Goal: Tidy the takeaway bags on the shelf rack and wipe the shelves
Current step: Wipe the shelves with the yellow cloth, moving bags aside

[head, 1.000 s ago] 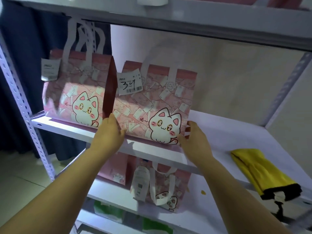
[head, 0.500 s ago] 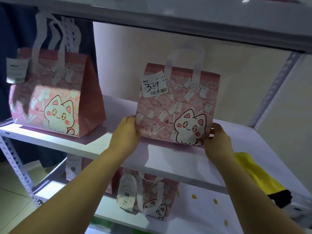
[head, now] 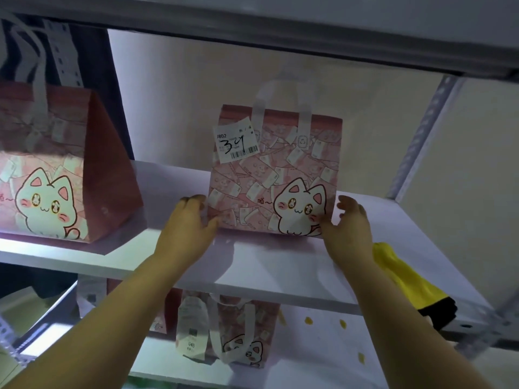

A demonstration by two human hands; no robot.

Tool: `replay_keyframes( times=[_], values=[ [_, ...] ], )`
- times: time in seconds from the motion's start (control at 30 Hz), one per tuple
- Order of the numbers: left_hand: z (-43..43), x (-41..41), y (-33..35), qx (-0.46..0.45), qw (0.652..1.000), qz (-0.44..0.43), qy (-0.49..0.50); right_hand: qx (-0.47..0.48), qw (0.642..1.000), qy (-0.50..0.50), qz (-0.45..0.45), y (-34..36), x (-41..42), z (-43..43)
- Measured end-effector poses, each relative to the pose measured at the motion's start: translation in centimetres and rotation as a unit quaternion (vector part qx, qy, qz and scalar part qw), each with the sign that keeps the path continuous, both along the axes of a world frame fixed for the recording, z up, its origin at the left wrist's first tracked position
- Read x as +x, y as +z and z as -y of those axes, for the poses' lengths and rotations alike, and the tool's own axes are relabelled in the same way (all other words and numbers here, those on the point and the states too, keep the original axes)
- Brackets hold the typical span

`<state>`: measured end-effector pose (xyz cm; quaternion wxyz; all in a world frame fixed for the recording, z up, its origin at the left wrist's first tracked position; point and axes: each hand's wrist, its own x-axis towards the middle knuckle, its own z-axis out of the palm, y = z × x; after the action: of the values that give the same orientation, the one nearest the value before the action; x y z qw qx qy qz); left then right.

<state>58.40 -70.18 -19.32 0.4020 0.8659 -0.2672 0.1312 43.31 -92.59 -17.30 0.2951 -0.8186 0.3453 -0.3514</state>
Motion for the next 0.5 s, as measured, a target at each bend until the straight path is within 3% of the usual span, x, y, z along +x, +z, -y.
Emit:
replay_keyframes(
  times=[0.23, 0.5],
  values=[
    [-3.4, -0.8, 1.6, -0.032, 0.997, 0.069, -0.028, -0.101, 0.991, 0.010, 0.093, 1.7, -0.4, -4.0],
    [-12.7, 0.0, 4.2, -0.026, 0.992, 0.117, -0.049, -0.092, 0.980, 0.120, 0.133, 2.2, 4.0, -14.5]
  ],
)
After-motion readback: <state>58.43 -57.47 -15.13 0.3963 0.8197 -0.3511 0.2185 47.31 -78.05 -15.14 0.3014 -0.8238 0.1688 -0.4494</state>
